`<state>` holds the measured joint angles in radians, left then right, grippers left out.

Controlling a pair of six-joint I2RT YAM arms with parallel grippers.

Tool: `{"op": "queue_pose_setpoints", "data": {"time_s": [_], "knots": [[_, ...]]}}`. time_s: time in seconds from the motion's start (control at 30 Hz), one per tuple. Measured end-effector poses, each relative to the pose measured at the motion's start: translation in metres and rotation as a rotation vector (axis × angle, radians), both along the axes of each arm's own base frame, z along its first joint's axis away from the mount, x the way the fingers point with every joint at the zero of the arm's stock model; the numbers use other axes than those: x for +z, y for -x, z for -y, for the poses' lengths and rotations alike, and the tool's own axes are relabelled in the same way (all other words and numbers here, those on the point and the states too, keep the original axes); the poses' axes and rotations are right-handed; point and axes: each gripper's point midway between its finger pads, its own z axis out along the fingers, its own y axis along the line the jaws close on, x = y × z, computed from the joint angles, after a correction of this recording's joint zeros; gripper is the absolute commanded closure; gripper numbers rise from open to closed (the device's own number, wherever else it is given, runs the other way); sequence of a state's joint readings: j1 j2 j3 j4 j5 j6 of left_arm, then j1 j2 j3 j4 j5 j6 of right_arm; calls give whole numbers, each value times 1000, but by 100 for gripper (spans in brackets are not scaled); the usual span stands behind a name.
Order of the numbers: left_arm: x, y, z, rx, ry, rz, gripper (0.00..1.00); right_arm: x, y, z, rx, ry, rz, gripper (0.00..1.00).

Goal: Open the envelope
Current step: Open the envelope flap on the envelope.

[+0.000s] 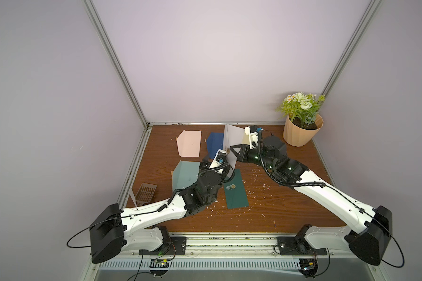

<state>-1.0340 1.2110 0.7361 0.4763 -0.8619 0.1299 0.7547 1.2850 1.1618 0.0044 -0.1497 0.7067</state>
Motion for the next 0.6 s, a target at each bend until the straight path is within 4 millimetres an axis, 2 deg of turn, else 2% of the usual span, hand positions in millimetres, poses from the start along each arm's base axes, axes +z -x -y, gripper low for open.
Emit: {"op": "queue_pose_setpoints", "data": {"time_s": [0.1, 0.2, 0.3, 0.47, 0.6], "knots": [[1, 0, 0, 0, -3, 3, 35, -3, 0, 0, -3, 5, -3, 100], [1, 0, 0, 0, -2, 5, 40, -7, 0, 0, -9, 11, -8, 100], [2, 0, -2, 10, -1, 6, 39, -7, 0, 0, -8, 13, -9, 100], [9, -1, -9, 39, 26, 21, 34, -30, 17, -8, 55, 57, -72, 100], [13, 0, -12, 46, 40, 27, 31, -38, 22, -9, 72, 74, -98, 100]]}}
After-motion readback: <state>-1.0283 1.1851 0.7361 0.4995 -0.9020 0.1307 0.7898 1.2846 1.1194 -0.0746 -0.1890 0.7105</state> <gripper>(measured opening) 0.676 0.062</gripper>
